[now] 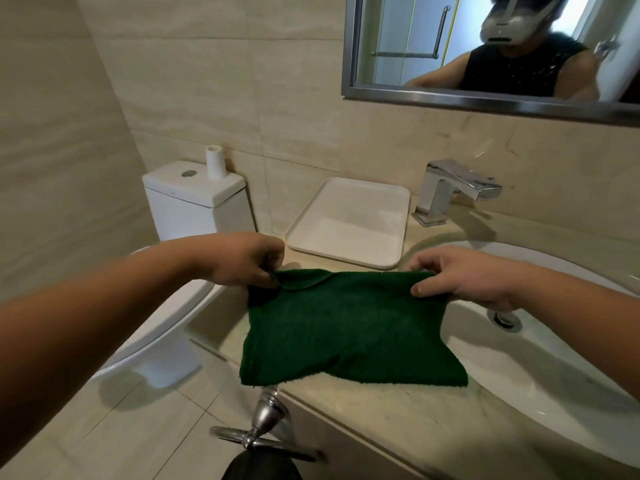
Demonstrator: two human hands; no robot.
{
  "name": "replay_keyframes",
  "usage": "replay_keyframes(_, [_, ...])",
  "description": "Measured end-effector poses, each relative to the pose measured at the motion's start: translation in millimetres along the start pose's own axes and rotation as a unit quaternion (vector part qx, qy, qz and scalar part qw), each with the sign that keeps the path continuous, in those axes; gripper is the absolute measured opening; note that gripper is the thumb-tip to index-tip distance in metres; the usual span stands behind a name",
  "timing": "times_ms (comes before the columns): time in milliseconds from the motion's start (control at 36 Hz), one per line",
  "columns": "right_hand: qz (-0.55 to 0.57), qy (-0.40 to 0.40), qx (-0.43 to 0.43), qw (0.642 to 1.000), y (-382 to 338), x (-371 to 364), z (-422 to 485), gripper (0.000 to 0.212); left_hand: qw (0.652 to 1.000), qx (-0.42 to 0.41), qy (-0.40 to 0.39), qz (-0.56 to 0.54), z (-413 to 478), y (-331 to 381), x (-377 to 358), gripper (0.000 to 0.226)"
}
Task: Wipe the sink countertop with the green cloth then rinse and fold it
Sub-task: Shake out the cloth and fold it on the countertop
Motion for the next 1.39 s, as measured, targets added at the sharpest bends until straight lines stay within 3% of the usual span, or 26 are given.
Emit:
replay_keyframes(111, [-0.015,-0.019,0.032,0.999,-22.5,8.7,-17.8,0.016,0.993,-0.01,-0.023,-0.119,-13.0,-12.9,16.9,0.022])
replay_keyframes(250, [0.023,-0.053,0.058,0.997,-47.5,17.7,-38.7,0.02,0.957,-0.05,-0.045,-0.282,-34.4,-23.1,41.4,0.02])
replay_keyframes(333, [0.058,-0.067,0.049,0.995,-54.5,17.7,-45.7,0.028,0.938,-0.069,-0.02,-0.34,-42.8,-20.3,48.4,0.018])
replay_keyframes(500, [0.05,-0.07,0.031,0.996,-55.7,13.9,-53.8,0.019,0.911,-0.086,-0.026,-0.401,-51.1,-16.3,49.2,0.017])
replay_keyframes(583, [-0.012,-0.065,0.026,0.997,-57.0,11.5,-59.7,0.024,0.92,-0.083,-0.039,-0.382,-52.7,-13.4,49.8,0.016])
replay_keyframes(750, [-0.267,-0.006,0.098,0.959,-67.7,-0.8,-70.7,0.003,0.951,-0.071,-0.059,-0.294,-52.5,-0.1,57.9,0.027])
replay_keyframes(833, [-0.271,0.0,0.142,0.952,-71.9,0.2,-71.7,0.005,0.965,-0.077,-0.054,-0.243,-52.7,7.1,61.5,0.027])
replay_keyframes(1000, [-0.159,0.005,0.177,0.971,-73.2,9.0,-64.6,0.005,0.972,-0.054,-0.045,-0.224,-51.0,7.4,70.3,0.025])
replay_keyframes(1083, [-0.13,0.056,0.192,0.971,-74.4,15.0,-56.8,0.013,0.976,-0.002,0.024,-0.217,-48.1,5.8,78.4,0.02])
replay_keyframes(1139, [-0.109,0.101,0.216,0.965,-78.7,19.5,-52.0,0.017,0.974,0.038,0.121,-0.189,-47.1,7.0,87.3,0.02])
replay_keyframes(1250, [-0.169,0.192,0.301,0.919,-96.2,27.8,-54.1,0.01,0.945,0.065,0.293,-0.129,-51.4,11.5,105.7,0.025])
replay_keyframes(1306, [-0.215,0.202,0.322,0.899,-103.0,26.7,-62.3,0.011,0.949,0.042,0.3,-0.084,-58.2,14.3,109.1,0.026])
replay_keyframes(1389, [-0.298,0.161,0.312,0.888,-98.4,14.4,-75.1,0.018,0.969,-0.009,0.248,-0.004,-73.4,21.6,97.1,0.025])
Point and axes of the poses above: each hand's wrist, its own z-axis towards the middle knuckle, its own x-axis out of the back of the hand, y = z × x, the point moved 1 cm from there along z, towards the middle knuckle, and after that the axes turned 14 degrees about z, right-handed, at the moved point
